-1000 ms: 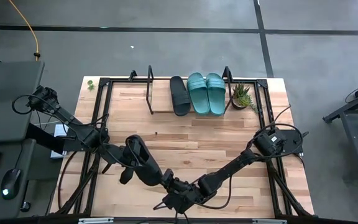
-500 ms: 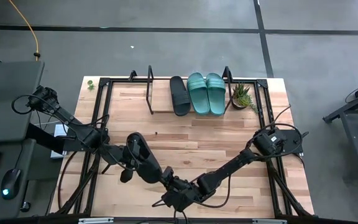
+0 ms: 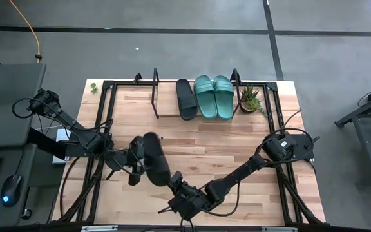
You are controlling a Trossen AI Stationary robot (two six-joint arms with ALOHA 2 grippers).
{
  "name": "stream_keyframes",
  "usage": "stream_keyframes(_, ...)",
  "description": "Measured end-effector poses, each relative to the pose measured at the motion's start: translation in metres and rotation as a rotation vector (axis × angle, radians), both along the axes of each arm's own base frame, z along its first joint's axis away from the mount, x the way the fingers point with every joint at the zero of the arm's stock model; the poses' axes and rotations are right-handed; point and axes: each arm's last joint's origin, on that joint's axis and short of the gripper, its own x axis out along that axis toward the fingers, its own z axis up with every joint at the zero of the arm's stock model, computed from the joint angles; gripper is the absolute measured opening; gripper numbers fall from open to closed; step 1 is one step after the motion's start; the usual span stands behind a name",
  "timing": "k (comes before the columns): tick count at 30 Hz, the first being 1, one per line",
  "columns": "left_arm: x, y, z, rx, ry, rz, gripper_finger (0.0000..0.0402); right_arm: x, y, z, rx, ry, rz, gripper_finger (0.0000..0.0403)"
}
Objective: Pick and place slides into the shelf
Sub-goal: Put the black slipper on the shelf
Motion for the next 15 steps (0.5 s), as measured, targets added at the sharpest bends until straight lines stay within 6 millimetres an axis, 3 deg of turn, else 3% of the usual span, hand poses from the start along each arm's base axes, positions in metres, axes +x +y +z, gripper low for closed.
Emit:
stream_keyframes(7, -0.009, 0.009, 0.012, 0.063, -0.079, 0.107, 0.0258, -0.004, -0.005, 0.009, -0.001, -0.034, -0.084, 0.0005)
stream_keyframes(15, -0.019, 0.014, 0.016, 0.042, -0.064, 0.117, 0.026, -0.01, -0.024, 0.031, 0.115, -0.029, -0.149, 0.0005)
